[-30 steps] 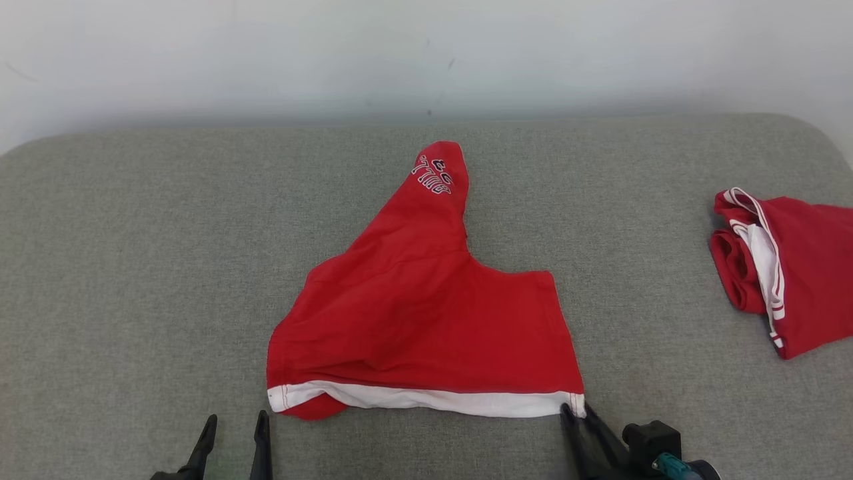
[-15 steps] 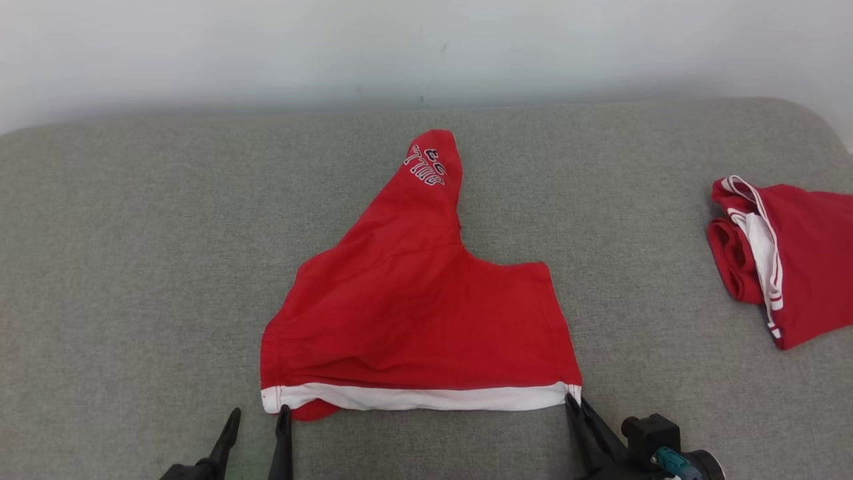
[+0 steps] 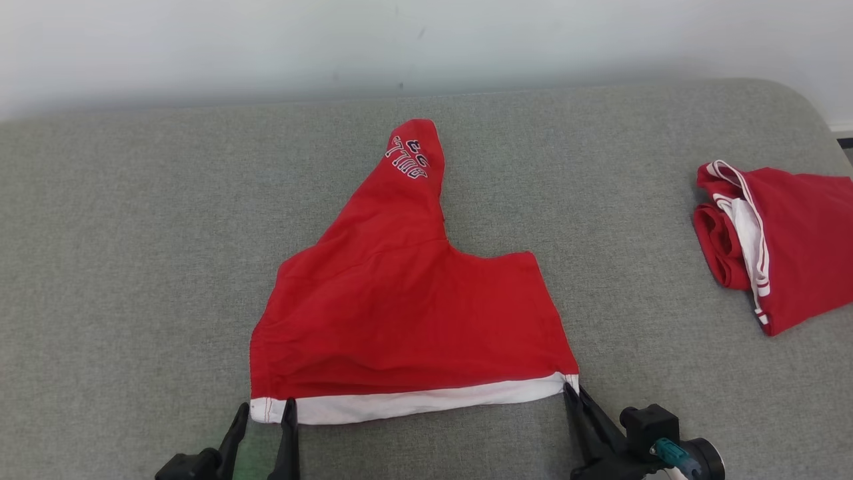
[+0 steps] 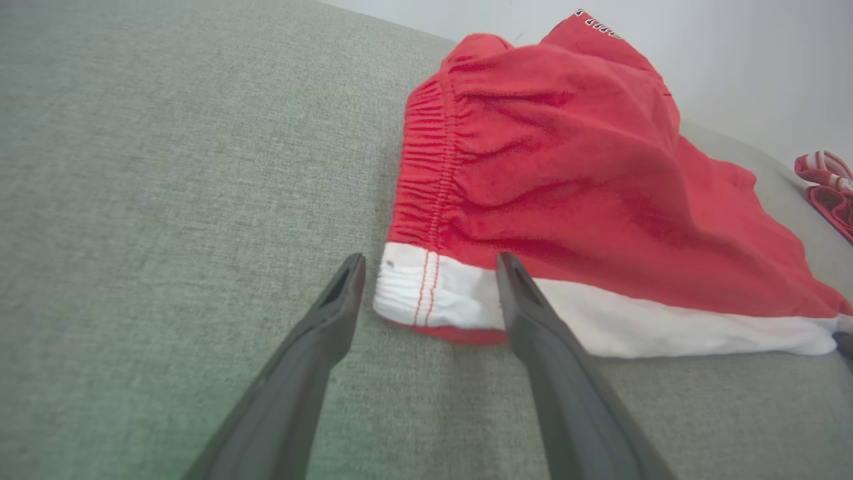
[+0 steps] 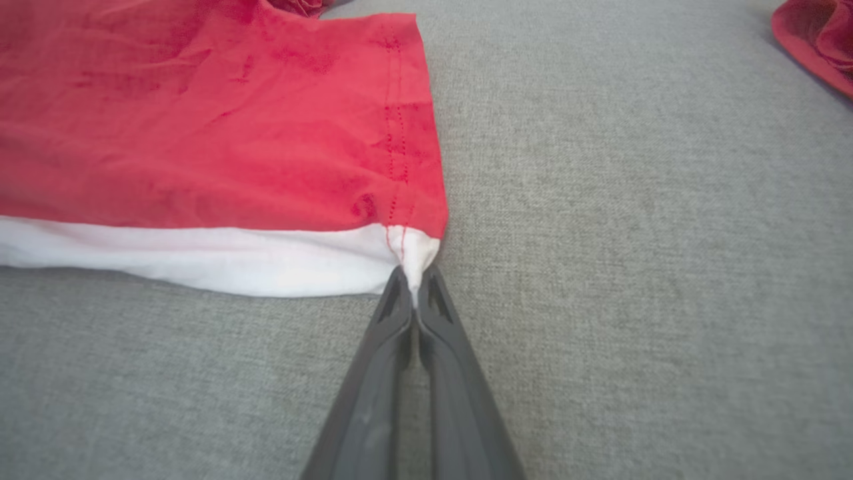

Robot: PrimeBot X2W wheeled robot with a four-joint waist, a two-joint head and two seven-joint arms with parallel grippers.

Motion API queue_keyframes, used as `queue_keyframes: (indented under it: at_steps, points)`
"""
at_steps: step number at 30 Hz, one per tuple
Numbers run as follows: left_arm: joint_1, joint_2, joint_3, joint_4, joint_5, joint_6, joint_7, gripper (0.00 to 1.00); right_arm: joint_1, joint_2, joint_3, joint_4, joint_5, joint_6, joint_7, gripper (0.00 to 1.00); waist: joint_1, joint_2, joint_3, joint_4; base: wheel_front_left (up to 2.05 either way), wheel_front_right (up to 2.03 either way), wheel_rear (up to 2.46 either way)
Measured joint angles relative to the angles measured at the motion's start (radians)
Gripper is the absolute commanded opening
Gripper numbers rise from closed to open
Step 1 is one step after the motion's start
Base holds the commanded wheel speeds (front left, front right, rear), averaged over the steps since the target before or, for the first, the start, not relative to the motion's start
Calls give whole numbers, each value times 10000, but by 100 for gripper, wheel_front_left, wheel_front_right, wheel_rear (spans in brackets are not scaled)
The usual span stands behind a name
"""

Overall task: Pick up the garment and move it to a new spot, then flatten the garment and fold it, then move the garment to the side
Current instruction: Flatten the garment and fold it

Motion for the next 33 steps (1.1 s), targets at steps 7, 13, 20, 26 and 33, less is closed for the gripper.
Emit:
queue_keyframes:
  at_steps: [7, 13, 20, 26, 33]
  points:
    - [-116, -4, 0, 69, -102, 0, 0, 100, -27, 2, 8, -21, -42, 0, -12, 0, 0, 0, 96, -34, 0, 0, 0]
    - [-121, -2, -115, 36, -178, 0, 0, 100, -37, 8, -71, -23, -69, 2, -15, 0, 0, 0, 151, 2, 0, 0, 0]
    - [-116, 0, -224, -63, -245, 0, 0, 100, -68, 15, -274, -48, -79, 4, -27, 0, 0, 0, 182, 48, 0, 0, 0]
    - [-105, 69, -410, -136, -364, 0, 0, 91, -138, -48, -717, -88, -125, 8, -25, 0, 0, 0, 204, 95, 0, 0, 0]
    - [-78, 240, -1003, -178, -863, 0, 0, 46, -195, -61, -882, -109, -244, 4, 2, 0, 0, 0, 171, 133, 0, 0, 0]
